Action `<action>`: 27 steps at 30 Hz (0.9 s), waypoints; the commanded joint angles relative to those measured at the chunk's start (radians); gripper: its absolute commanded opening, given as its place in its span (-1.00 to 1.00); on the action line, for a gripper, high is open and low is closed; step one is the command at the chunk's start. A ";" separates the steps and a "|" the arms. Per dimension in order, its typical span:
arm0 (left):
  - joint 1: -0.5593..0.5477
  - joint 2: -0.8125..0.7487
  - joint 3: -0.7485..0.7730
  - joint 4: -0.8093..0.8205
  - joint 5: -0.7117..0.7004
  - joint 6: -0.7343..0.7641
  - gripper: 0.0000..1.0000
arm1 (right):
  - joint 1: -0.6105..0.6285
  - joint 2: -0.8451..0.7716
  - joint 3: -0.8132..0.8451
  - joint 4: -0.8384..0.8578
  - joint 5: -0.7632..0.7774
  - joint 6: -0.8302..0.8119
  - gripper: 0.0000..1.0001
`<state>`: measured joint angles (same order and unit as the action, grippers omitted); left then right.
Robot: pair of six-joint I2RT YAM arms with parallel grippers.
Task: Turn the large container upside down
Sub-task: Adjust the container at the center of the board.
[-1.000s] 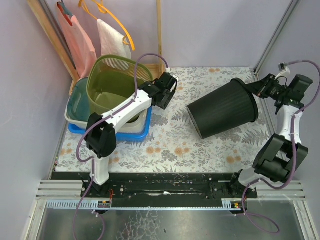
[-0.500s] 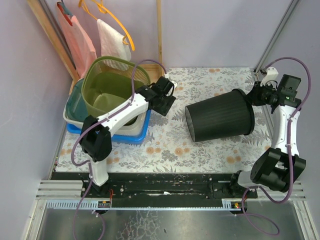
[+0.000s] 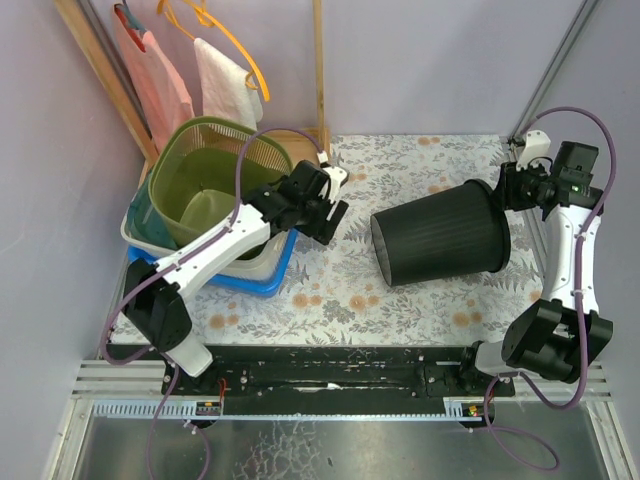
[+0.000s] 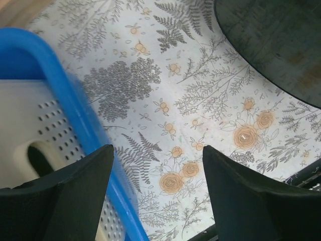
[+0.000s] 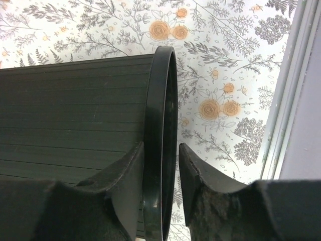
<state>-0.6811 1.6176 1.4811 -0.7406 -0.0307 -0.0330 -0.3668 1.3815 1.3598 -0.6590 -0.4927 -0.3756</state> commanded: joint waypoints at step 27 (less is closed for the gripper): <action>-0.140 0.247 0.111 0.027 -0.110 -0.062 0.33 | 0.131 0.070 0.079 -0.267 0.227 -0.097 -0.42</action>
<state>-0.7994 1.8263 1.5379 -0.7338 -0.1398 -0.0666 -0.2607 1.4185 1.4475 -0.7750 -0.3325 -0.4652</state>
